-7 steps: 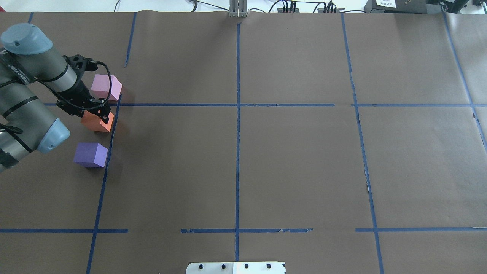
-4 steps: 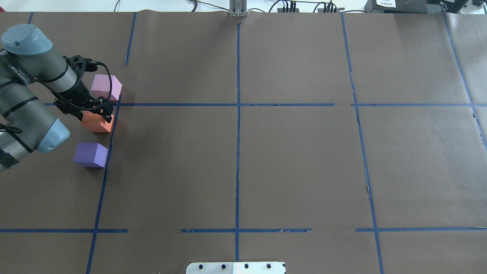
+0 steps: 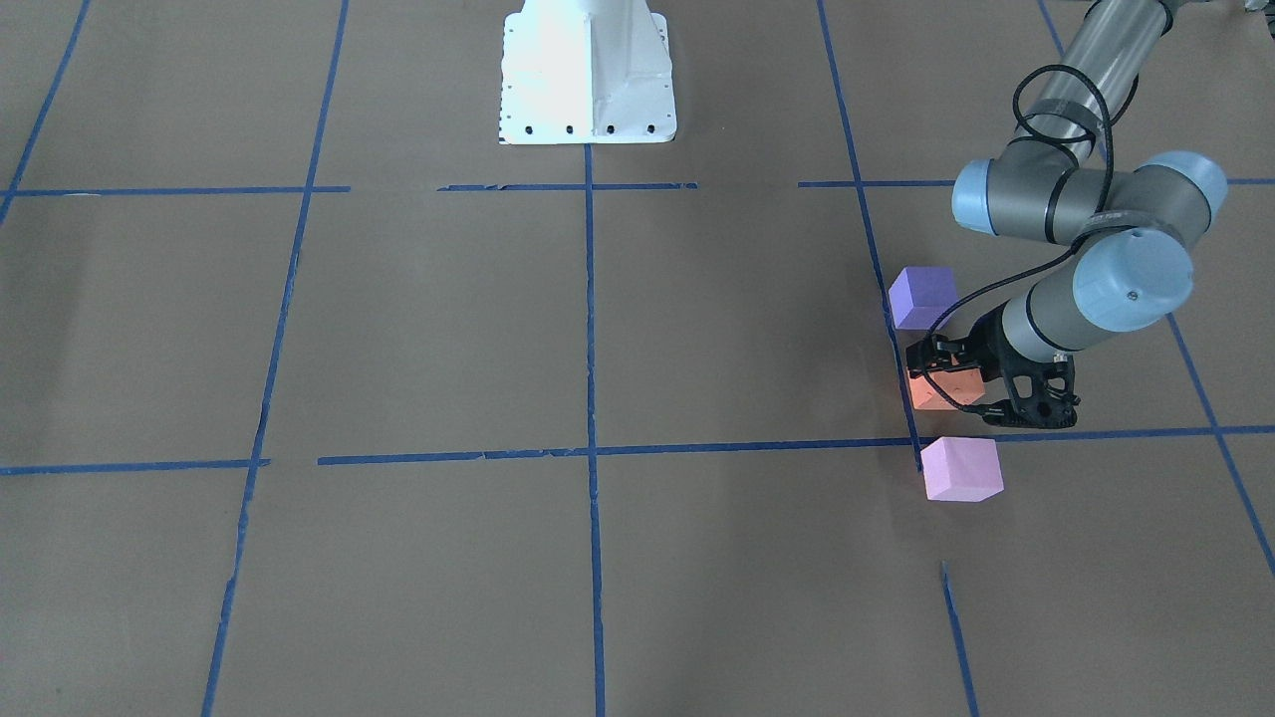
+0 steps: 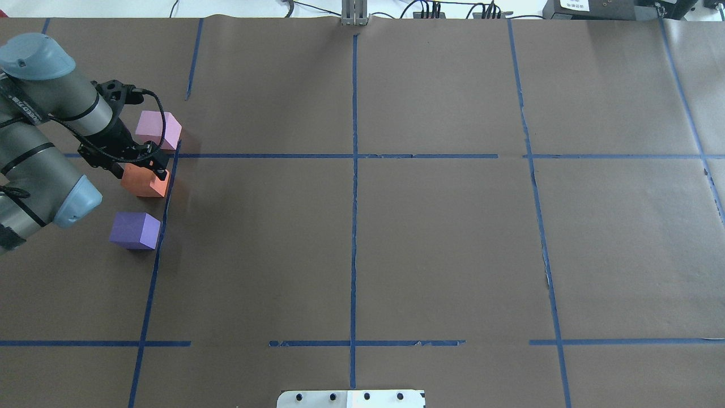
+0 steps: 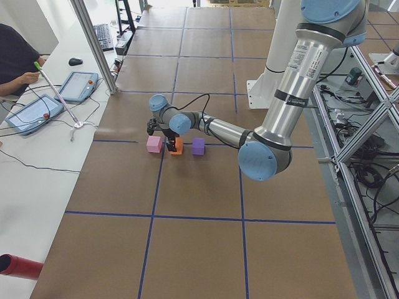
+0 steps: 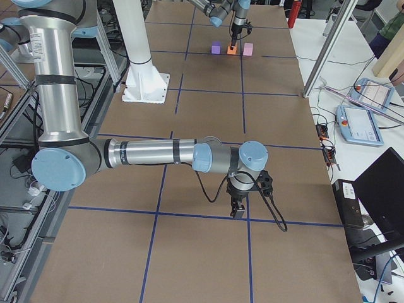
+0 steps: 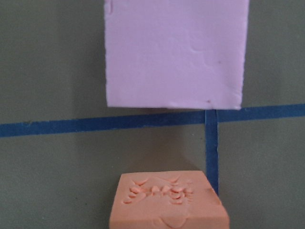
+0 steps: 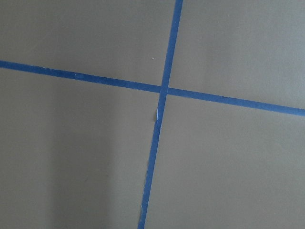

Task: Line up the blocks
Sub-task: 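Open the left gripper and lift it away from the orange cube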

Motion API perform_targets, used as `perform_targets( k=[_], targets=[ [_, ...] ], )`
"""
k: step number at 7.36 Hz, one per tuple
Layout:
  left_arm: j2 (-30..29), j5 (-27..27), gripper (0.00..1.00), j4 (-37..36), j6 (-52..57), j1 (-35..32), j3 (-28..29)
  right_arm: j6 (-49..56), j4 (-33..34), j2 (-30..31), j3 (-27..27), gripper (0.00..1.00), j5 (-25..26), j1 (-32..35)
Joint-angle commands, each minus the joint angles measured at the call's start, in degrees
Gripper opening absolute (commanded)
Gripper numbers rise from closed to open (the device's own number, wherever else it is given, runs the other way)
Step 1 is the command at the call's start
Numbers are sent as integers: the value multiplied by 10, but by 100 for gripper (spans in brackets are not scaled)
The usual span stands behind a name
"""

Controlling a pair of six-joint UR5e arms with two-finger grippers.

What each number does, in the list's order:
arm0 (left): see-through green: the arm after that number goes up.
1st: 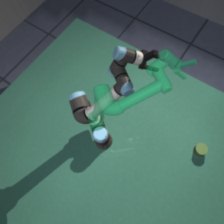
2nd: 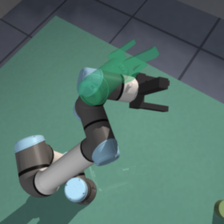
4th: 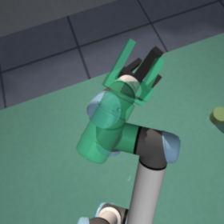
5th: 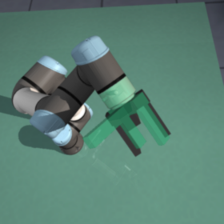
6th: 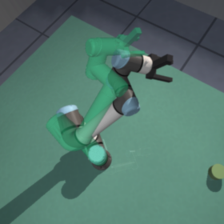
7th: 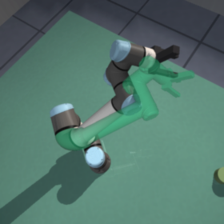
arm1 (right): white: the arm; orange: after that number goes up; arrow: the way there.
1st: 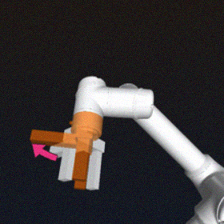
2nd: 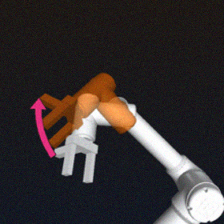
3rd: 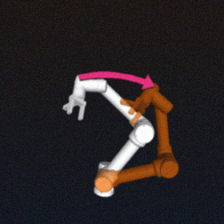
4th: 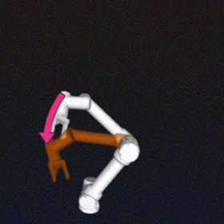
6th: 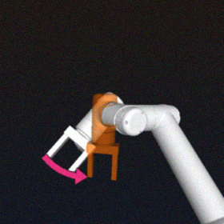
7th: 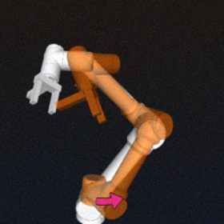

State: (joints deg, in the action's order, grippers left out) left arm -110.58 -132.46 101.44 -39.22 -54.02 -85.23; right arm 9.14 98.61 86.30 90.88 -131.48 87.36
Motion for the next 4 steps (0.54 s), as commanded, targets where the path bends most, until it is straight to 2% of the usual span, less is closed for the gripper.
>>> perform_targets(
  k=[1, 3, 4],
  targets=[
    [22, 2, 100, -6, 0, -9, -54, 0, 0, 0, 0, 100, 0, 0],
    [28, 3, 100, -14, 2, -42, -78, 0, 0, 0, 0, 100, 0, 0],
    [29, 8, 100, -48, 4, -62, -106, 0, 0, 0, 0, 100, 0, 0]
  ],
)
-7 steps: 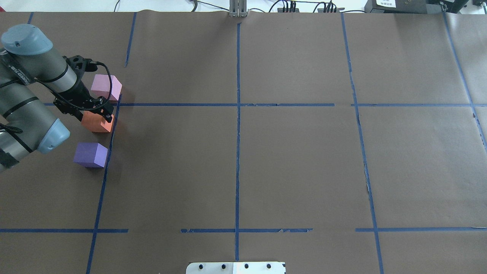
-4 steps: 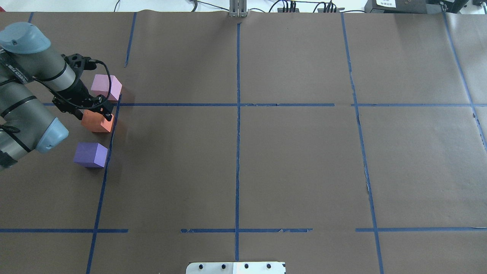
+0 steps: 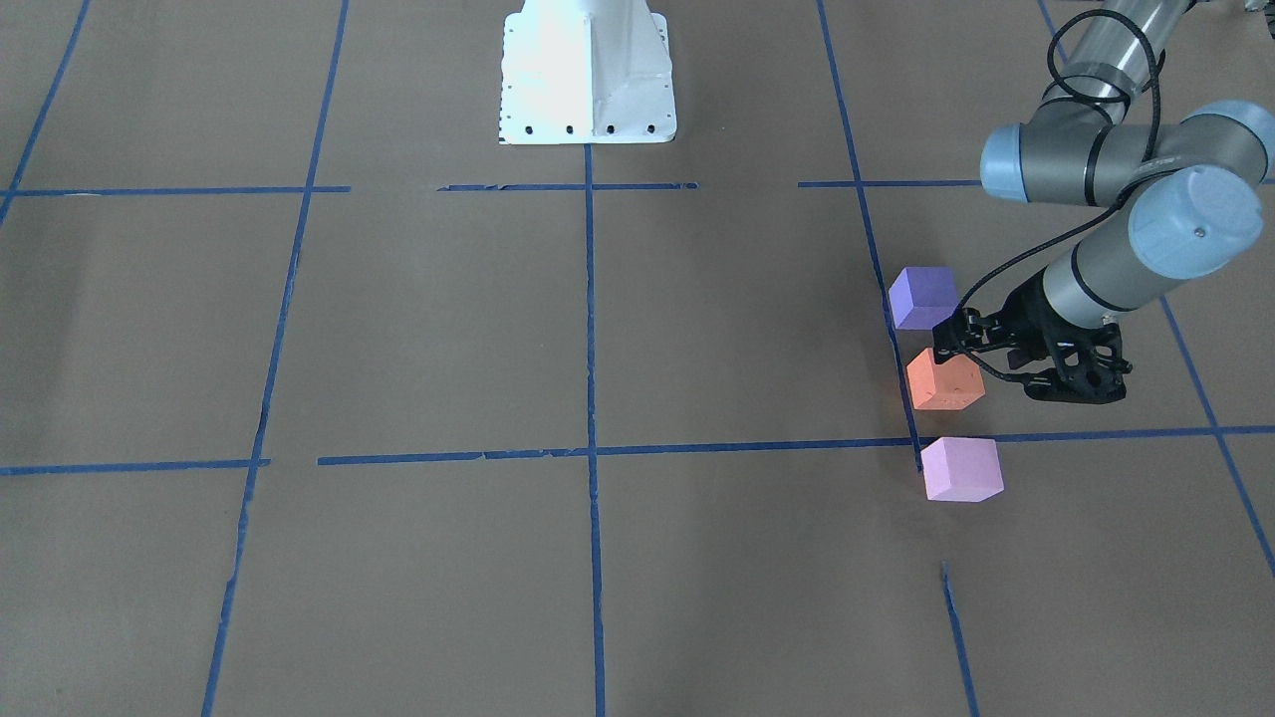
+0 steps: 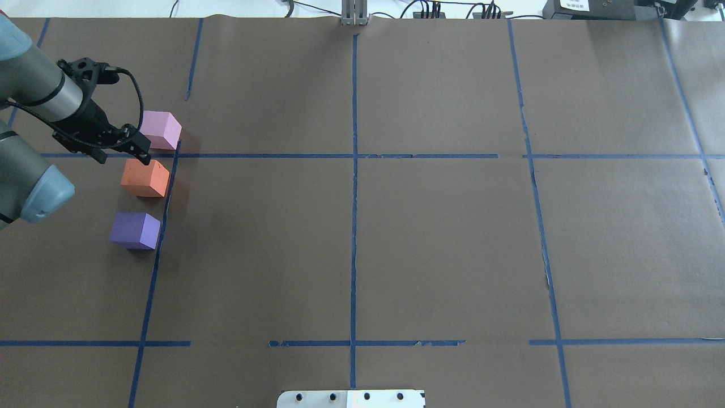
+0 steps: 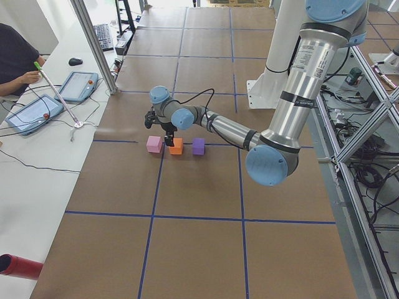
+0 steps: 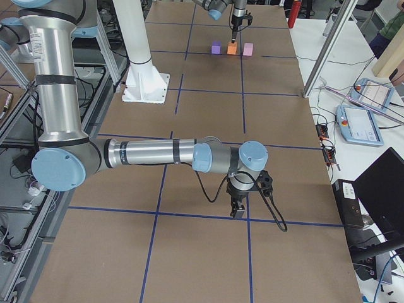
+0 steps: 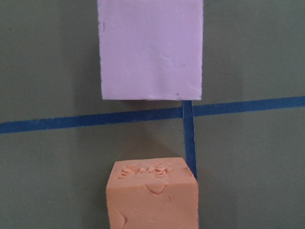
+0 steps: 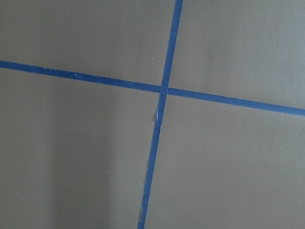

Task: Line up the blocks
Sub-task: 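Open the left gripper and lift it away from the orange cube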

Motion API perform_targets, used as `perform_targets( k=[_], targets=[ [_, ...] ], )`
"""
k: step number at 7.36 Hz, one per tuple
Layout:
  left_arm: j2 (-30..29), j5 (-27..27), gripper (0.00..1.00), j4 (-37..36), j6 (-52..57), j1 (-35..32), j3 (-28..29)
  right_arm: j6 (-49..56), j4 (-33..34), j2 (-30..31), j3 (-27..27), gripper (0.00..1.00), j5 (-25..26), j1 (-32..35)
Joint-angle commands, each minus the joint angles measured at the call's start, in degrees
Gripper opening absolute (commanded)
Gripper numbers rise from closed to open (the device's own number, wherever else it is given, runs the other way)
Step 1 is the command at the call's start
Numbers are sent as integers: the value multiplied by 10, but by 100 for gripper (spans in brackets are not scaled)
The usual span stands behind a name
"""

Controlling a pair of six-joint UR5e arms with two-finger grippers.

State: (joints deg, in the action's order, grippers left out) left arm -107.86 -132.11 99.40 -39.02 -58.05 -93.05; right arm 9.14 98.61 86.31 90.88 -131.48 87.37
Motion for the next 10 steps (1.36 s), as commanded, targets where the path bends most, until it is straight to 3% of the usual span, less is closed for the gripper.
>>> perform_targets(
  k=[1, 3, 7, 8, 10],
  targets=[
    [2, 9, 100, -49, 6, -47, -53, 0, 0, 0, 0, 100, 0, 0],
    [4, 38, 100, -67, 30, -85, -84, 0, 0, 0, 0, 100, 0, 0],
    [98, 41, 100, -50, 324, -227, -47, 0, 0, 0, 0, 100, 0, 0],
    [111, 34, 100, -50, 330, -254, -34, 0, 0, -1, 0, 100, 0, 0],
    [156, -50, 100, 35, 326, -268, 1, 0, 0, 0, 0, 100, 0, 0]
  ],
)
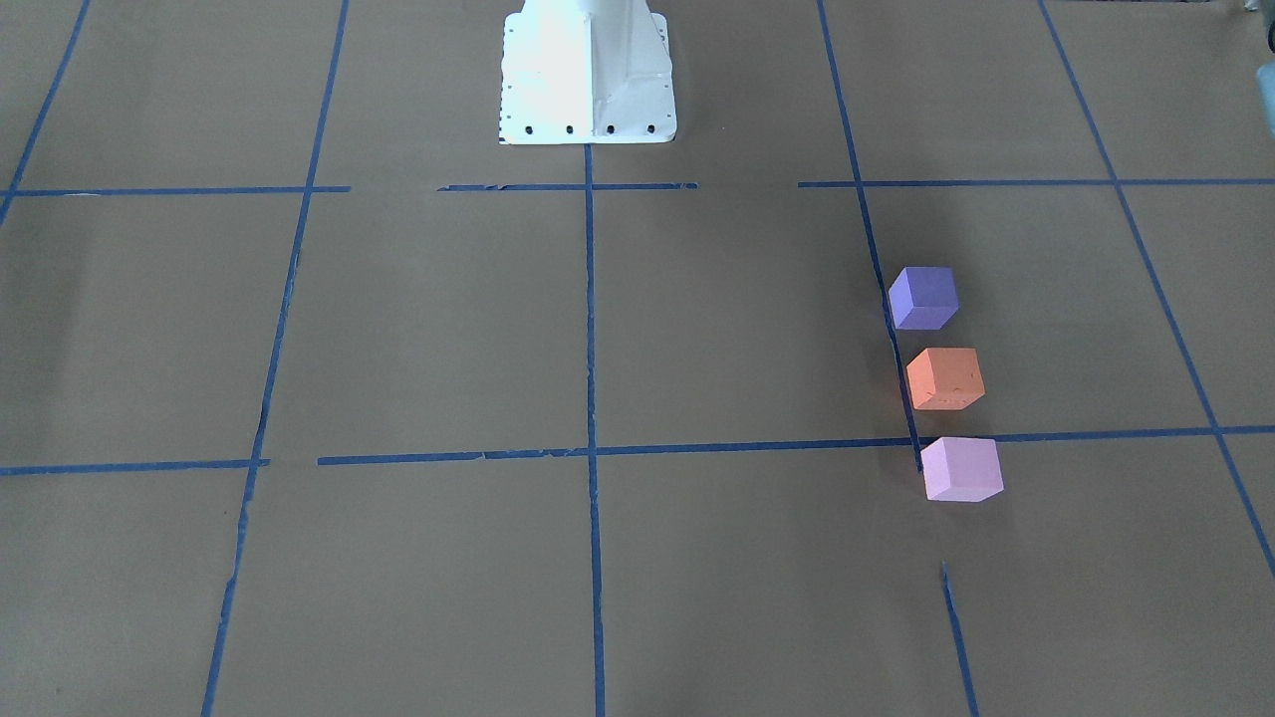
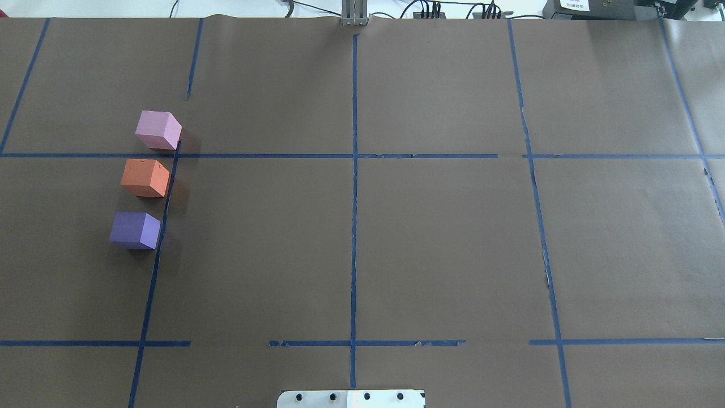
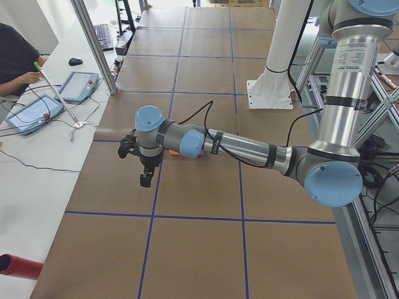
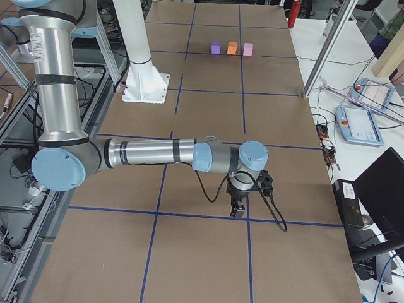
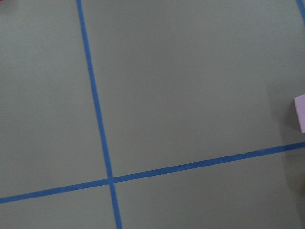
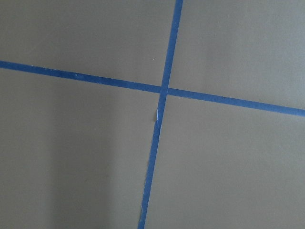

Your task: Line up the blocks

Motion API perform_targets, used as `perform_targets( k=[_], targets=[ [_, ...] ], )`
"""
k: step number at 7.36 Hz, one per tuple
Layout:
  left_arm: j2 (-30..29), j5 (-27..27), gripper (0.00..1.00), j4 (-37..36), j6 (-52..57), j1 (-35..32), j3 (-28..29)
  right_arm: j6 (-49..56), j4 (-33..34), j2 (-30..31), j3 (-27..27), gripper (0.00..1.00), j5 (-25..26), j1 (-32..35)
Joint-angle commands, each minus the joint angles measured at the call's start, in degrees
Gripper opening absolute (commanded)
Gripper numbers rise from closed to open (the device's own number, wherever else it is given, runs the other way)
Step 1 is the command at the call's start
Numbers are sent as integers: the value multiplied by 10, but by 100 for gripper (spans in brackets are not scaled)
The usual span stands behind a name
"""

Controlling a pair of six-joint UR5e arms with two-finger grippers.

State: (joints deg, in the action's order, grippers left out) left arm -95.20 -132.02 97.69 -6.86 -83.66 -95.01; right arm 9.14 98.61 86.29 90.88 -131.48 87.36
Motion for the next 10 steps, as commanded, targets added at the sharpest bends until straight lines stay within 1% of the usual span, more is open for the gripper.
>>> perform_targets(
  k=[1, 2, 3, 4, 5, 6, 8, 10],
  targets=[
    [49, -60, 100, 74, 7, -25, 39, 0, 0, 0, 0, 100, 0, 0],
    [48, -61, 100, 71, 7, -62, 50, 0, 0, 0, 0, 100, 0, 0],
    [48, -61, 100, 56, 7, -80, 46, 0, 0, 0, 0, 100, 0, 0],
    [47, -55, 100, -16, 6, -94, 21, 0, 0, 0, 0, 100, 0, 0],
    [24, -54, 100, -101, 6, -93, 14, 0, 0, 0, 0, 100, 0, 0],
    [19, -52, 100, -109, 7, -95, 9, 0, 0, 0, 0, 100, 0, 0],
    [20, -25, 100, -105, 11, -95, 8, 0, 0, 0, 0, 100, 0, 0],
    [22, -25, 100, -102, 10, -95, -1, 0, 0, 0, 0, 100, 0, 0]
  ],
)
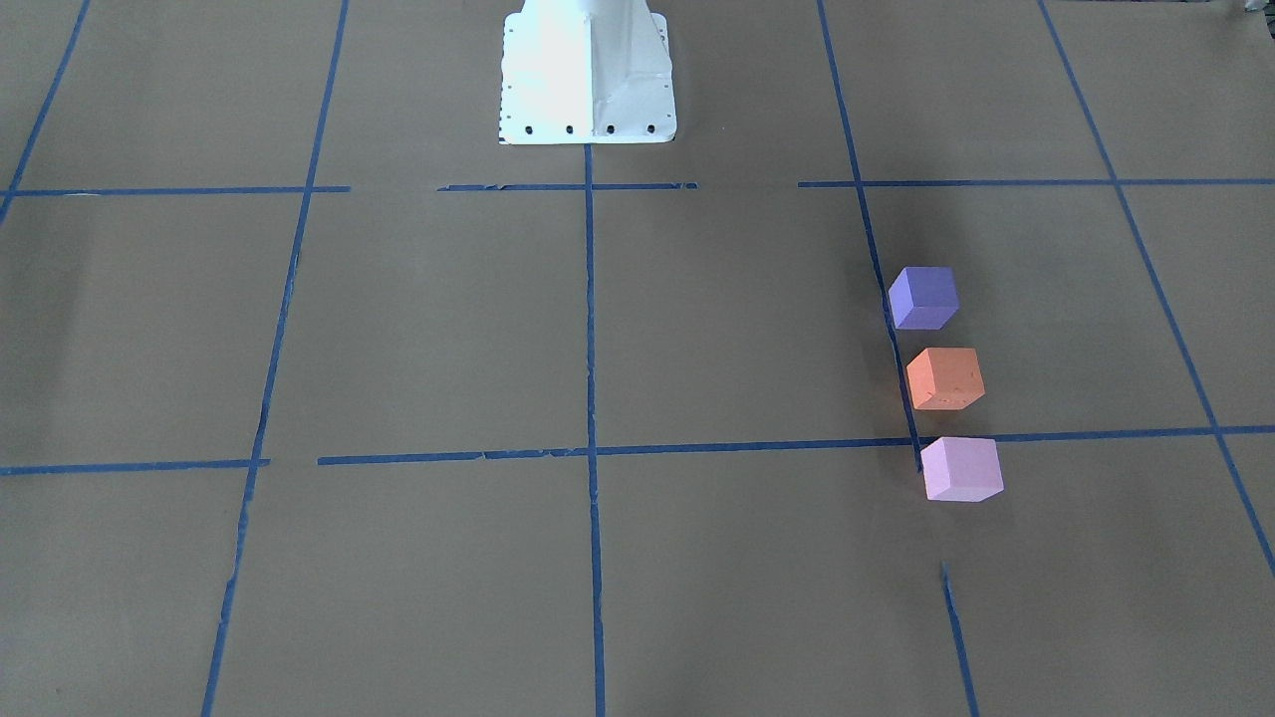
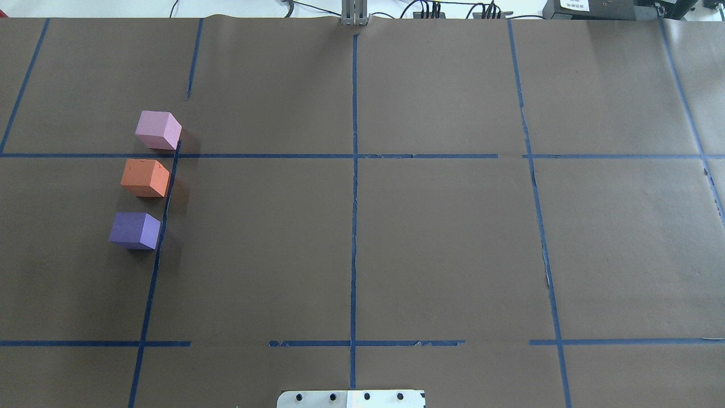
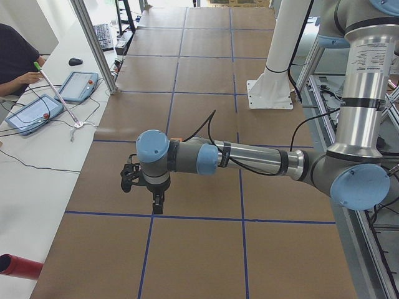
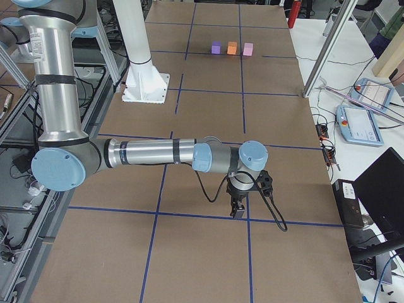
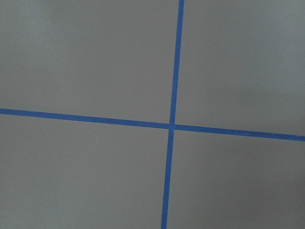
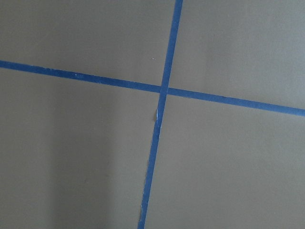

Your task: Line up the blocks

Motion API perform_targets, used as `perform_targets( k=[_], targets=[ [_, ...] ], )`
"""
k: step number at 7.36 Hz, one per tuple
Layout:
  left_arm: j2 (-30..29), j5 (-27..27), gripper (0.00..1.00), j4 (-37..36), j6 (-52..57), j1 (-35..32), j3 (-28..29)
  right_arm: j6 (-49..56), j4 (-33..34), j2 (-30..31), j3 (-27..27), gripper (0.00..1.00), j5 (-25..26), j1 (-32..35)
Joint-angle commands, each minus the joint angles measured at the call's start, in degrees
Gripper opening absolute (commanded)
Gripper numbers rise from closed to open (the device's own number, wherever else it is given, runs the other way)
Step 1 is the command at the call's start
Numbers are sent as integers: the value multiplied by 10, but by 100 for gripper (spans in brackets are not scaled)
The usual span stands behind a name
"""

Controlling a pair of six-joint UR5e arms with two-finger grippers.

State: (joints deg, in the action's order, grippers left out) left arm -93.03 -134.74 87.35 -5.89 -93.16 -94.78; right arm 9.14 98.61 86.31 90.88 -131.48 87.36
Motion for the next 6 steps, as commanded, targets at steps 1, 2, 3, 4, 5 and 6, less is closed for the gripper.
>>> perform_targets(
  k=[1, 2, 3, 4, 5, 6],
  targets=[
    [0, 3, 100, 2, 1, 0, -5, 0, 0, 0, 0, 100, 0, 0],
    [2, 3, 100, 19, 1, 0, -5, 0, 0, 0, 0, 100, 0, 0],
    [25, 3, 100, 63, 1, 0, -4, 0, 0, 0, 0, 100, 0, 0],
    [43, 3, 100, 114, 1, 0, 3, 0, 0, 0, 0, 100, 0, 0],
    [48, 3, 100, 125, 0, 0, 3, 0, 0, 0, 0, 100, 0, 0],
    [46, 2, 100, 124, -1, 0, 2, 0, 0, 0, 0, 100, 0, 0]
  ],
)
